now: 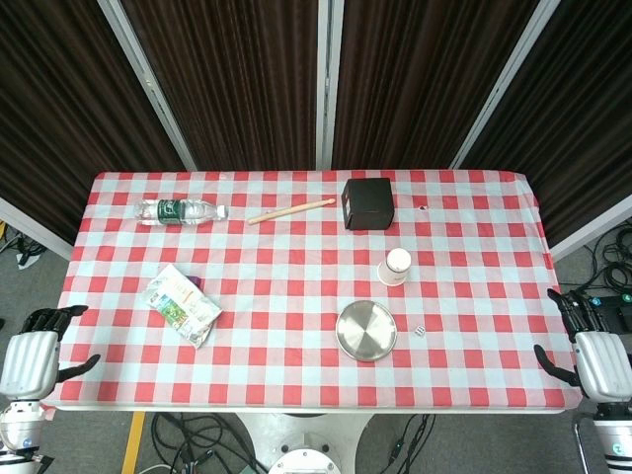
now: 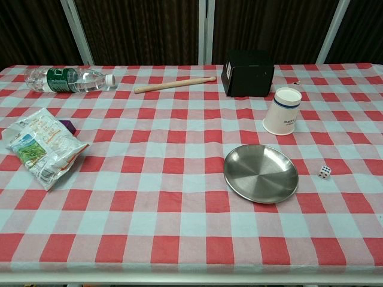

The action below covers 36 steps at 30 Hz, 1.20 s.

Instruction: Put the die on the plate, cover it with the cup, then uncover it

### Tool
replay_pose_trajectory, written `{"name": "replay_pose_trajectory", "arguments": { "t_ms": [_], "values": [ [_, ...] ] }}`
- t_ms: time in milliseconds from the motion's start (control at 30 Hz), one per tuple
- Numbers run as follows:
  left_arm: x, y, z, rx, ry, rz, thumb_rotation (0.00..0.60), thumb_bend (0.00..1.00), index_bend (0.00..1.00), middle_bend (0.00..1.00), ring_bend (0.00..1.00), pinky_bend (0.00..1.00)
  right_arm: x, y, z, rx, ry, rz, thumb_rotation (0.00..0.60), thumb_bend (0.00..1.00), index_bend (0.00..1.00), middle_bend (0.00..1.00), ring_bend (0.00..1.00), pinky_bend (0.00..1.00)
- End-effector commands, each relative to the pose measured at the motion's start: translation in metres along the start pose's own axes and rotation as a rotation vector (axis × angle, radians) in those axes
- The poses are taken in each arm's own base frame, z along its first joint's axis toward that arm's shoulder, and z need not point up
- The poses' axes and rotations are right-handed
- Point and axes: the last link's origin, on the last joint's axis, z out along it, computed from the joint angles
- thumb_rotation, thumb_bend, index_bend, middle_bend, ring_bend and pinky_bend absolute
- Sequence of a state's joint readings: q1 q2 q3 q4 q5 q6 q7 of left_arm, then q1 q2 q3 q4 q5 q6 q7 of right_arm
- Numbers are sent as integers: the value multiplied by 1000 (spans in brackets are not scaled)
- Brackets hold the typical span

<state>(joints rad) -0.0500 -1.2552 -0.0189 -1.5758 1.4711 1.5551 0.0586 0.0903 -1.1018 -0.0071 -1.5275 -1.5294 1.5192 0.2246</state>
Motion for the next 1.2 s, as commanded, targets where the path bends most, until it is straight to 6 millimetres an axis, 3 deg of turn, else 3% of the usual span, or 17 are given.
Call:
{"name": "replay_pose_trajectory", "arguments": {
  "t_ms": [33, 367, 500, 633, 733, 800, 900, 1033, 1200],
  "values": [
    [0, 0, -1, -3, -2, -2, 600, 0, 271, 306, 263, 209, 0, 1, -2, -14, 8, 4, 600, 257, 37, 150, 0, 83],
    [-1, 0, -4, -8, -1, -11, 600, 0, 271, 306, 264, 209, 3, 0, -3, -18, 24, 18, 600, 255, 37, 167, 0, 83],
    [0, 2, -3, -25, 6, -10, 600, 0, 271, 306, 263, 209, 0, -5, 3, -9, 5, 2, 600, 253, 59, 226, 41, 128],
    [1, 4, -1, -35, 10, -12, 600, 0, 271, 306, 263, 209, -6, -24, 24, 72, -24, -66, 600, 251, 108, 348, 235, 369],
    [1, 3, -1, -36, 10, -12, 600, 0, 271, 306, 263, 210, -15, -41, 42, 135, -78, -131, 600, 251, 155, 468, 462, 619],
    [2, 2, -1, -33, 10, -13, 600, 0, 271, 306, 263, 210, -23, -50, 51, 171, -121, -161, 600, 251, 197, 629, 664, 801],
    [1, 1, -2, -29, 8, -17, 600, 0, 271, 306, 264, 210, -40, -62, 67, 220, -205, -208, 600, 250, 261, 808, 831, 952],
    [0, -1, -2, -24, 3, -23, 600, 0, 271, 306, 263, 210, -67, -75, 83, 292, -315, -296, 600, 250, 363, 925, 951, 1000],
    [-1, -2, -2, -22, -3, -26, 600, 0, 271, 306, 263, 210, -95, -82, 94, 356, -391, -411, 600, 250, 425, 952, 978, 1000]
  ]
}}
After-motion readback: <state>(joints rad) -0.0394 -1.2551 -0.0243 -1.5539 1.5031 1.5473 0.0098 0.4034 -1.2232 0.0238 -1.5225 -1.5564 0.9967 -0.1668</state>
